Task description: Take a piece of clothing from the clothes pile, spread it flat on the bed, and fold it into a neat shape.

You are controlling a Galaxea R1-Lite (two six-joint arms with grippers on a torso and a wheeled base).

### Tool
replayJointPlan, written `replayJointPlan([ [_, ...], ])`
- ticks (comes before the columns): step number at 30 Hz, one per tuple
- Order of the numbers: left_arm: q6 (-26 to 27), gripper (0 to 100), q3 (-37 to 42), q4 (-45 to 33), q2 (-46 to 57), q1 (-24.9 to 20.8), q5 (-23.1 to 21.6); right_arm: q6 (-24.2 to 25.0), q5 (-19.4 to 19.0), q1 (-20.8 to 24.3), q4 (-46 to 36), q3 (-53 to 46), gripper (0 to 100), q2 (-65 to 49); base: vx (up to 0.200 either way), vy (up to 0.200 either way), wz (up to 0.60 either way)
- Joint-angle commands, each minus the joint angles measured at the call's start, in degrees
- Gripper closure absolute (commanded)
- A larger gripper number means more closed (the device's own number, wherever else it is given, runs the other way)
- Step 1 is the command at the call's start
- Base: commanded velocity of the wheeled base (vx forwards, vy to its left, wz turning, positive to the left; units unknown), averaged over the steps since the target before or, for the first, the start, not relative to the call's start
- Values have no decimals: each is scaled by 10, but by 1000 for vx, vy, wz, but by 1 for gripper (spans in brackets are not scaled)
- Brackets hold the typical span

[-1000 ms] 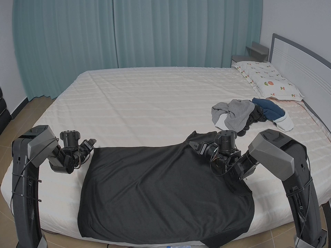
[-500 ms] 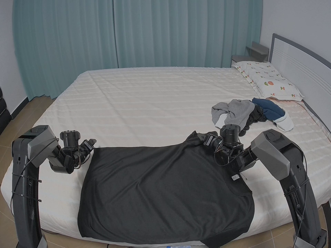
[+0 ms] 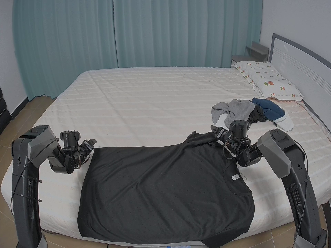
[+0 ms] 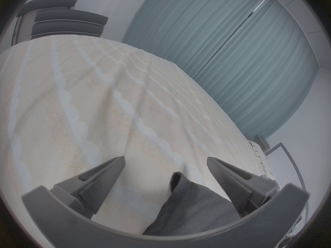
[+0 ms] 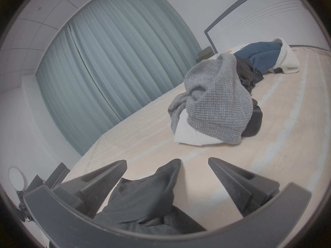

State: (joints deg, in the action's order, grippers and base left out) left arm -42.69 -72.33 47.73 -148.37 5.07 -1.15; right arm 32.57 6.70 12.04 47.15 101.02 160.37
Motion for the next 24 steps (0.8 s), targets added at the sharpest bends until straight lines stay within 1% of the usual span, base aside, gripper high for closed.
replayJointPlan([
  [1,0,0,-1,0,-1,0,0,6,-5,6,0,-46,0,-61,0,0,0],
  [5,0,0,0,0,-1,0,0,30,-10,35,7,-91,0,-98,0,0,0],
  [13,0,0,-1,-1,-1,0,0,33,-16,87,30,-146,0,-95,0,0,0],
  [19,0,0,0,-1,-1,0,0,33,-21,101,26,-144,0,-59,0,0,0],
  [24,0,0,0,0,-1,0,0,34,-21,98,18,-123,0,-33,0,0,0],
])
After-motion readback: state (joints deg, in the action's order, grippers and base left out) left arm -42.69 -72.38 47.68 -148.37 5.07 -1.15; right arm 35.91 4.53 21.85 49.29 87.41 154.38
